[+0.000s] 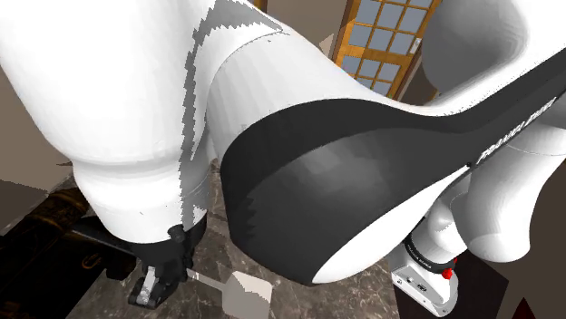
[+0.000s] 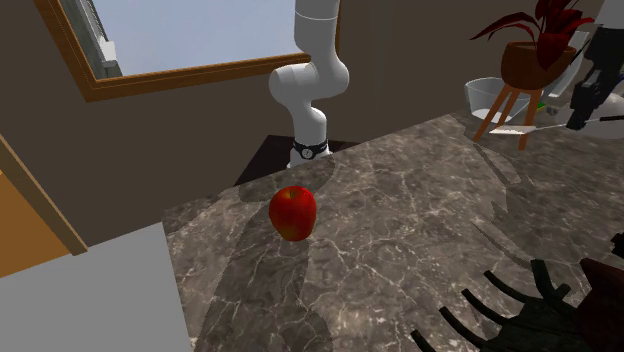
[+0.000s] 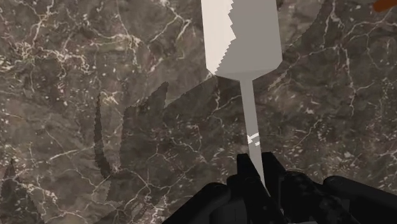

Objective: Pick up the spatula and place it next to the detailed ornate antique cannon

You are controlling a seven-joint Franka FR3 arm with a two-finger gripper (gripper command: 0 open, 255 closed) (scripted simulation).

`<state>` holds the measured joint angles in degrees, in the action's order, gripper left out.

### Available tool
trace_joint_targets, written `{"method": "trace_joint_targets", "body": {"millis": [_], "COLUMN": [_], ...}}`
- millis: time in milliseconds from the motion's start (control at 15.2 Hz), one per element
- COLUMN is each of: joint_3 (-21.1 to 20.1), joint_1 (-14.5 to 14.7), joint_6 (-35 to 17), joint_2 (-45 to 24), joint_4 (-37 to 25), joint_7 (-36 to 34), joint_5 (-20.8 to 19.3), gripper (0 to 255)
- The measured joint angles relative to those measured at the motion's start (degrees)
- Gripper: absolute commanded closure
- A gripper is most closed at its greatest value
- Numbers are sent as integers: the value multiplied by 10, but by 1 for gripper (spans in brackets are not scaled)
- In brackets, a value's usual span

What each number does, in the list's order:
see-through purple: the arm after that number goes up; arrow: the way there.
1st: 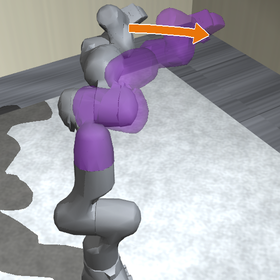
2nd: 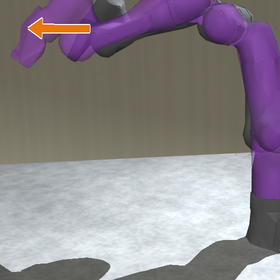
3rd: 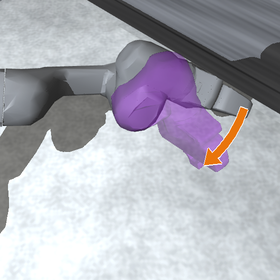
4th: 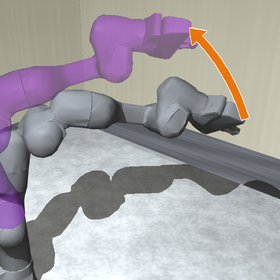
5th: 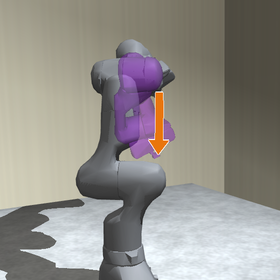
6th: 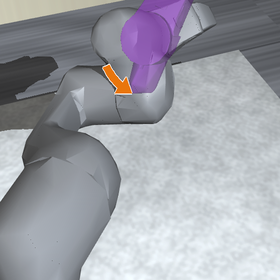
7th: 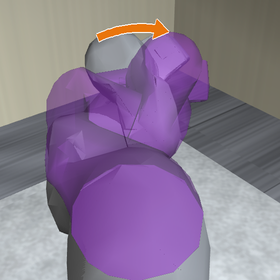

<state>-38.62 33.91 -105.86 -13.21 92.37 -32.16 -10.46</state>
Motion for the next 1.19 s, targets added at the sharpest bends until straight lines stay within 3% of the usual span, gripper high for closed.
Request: {"method": "trace_joint_targets", "body": {"millis": [1188], "joint_3": [10], "joint_1": [0], "joint_6": [-131], "joint_2": [-26], "joint_4": [111], "joint_7": [-21], "joint_5": [-25], "gripper": [255]}}
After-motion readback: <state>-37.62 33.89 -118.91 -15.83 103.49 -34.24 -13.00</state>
